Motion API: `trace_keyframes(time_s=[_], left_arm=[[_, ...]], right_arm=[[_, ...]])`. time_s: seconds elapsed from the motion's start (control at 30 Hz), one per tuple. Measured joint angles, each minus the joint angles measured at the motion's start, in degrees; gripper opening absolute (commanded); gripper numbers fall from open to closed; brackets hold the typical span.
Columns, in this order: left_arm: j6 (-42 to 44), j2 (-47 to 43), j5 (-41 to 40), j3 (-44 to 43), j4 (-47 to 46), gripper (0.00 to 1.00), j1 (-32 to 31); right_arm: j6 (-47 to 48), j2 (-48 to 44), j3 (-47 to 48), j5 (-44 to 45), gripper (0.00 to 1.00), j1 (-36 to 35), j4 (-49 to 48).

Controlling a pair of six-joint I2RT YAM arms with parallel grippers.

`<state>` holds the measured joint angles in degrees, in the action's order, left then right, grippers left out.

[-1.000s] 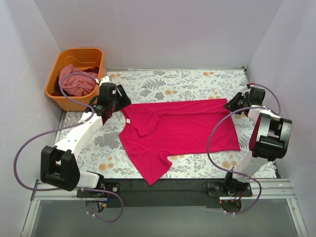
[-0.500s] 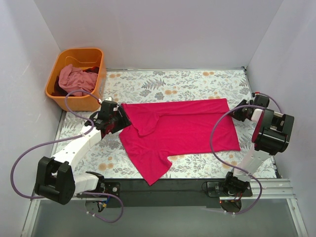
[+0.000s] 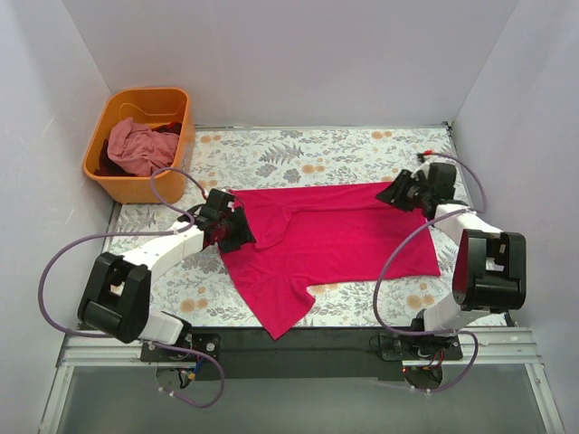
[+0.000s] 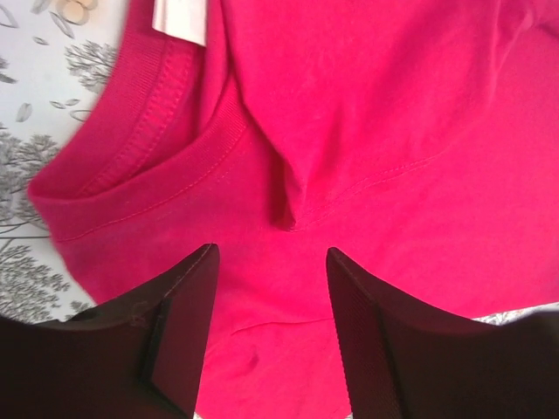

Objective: Fold and stack the t-shirts
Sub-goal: Fold the tshirt

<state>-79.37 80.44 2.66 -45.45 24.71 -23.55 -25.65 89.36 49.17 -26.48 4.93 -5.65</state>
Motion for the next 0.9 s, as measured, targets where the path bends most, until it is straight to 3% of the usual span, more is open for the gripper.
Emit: trace_keyframes(time_s=[0.17, 0.37, 0.6, 0.9], left_arm=[[-1.0, 3.7, 0.2, 0.0, -1.4, 0.37, -1.8], [-1.9, 6.4, -0.3, 0.0, -2.5, 0.32, -3.2], [-2.1, 7.9, -0.8, -0.4, -2.9, 0.31, -3.7], [-2.1, 9.8, -2.9, -3.1, -3.3, 0.28, -5.1]], right_arm=[[-1.6, -0.6, -2.6, -0.9, 0.58, -11.9, -2.3], [-3.9, 0.3, -3.7, -1.8, 0.64, -22.4, -6.0], [-5.6, 3.2, -3.7, -2.0, 0.65, -28.8, -10.1], [-7.0, 6.4, -3.6, -2.0, 0.64, -31.3, -12.3]])
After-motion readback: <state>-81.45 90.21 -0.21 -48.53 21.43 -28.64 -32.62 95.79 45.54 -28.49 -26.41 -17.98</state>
